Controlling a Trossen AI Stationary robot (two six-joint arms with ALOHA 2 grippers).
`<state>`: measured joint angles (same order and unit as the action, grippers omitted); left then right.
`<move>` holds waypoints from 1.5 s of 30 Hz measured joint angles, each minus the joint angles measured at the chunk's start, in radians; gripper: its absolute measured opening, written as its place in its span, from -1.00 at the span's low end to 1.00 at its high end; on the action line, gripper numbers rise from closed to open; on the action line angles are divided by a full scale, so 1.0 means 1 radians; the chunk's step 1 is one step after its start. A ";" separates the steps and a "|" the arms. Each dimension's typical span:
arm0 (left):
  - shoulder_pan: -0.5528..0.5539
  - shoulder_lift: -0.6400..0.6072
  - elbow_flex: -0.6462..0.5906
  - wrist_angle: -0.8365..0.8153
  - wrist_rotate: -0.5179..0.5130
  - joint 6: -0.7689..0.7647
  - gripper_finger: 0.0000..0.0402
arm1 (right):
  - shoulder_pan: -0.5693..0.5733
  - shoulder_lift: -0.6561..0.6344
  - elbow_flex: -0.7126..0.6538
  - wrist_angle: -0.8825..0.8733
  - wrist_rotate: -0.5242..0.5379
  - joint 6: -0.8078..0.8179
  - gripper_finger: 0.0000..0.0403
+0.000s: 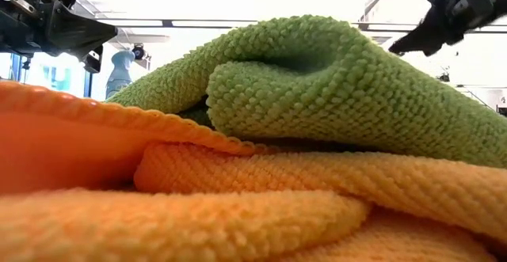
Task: Sort microfiber towel by color & place in baskets
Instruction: Put the orange towel into the top transparent bin
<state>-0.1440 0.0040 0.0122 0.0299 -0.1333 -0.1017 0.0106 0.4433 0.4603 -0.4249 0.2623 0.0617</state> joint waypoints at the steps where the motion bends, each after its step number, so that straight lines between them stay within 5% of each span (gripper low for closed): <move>1: 0.000 0.000 0.000 0.000 0.000 0.000 -1.00 | 0.010 0.029 0.036 -0.027 0.015 0.001 -1.00; 16: 0.000 0.000 0.000 0.000 0.000 0.000 -1.00 | 0.297 0.554 0.440 -0.301 0.297 0.230 -1.00; 23: 0.000 0.000 0.000 0.000 0.000 0.000 -1.00 | 0.333 0.735 0.503 -0.338 0.293 0.513 -1.00; 28: 0.000 0.000 0.000 0.000 0.000 0.000 -1.00 | 0.313 0.838 0.503 -0.330 0.198 0.622 -0.96; 39: 0.000 0.000 0.000 0.000 0.000 0.000 -1.00 | 0.297 1.030 0.503 -0.277 0.097 0.789 -0.34; 45: 0.000 0.000 0.000 0.000 0.000 0.000 -1.00 | 0.297 1.119 0.503 -0.186 0.021 0.833 -0.16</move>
<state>-0.1443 0.0040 0.0124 0.0299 -0.1333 -0.1017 0.3073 1.5623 0.9638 -0.6108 0.2837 0.8946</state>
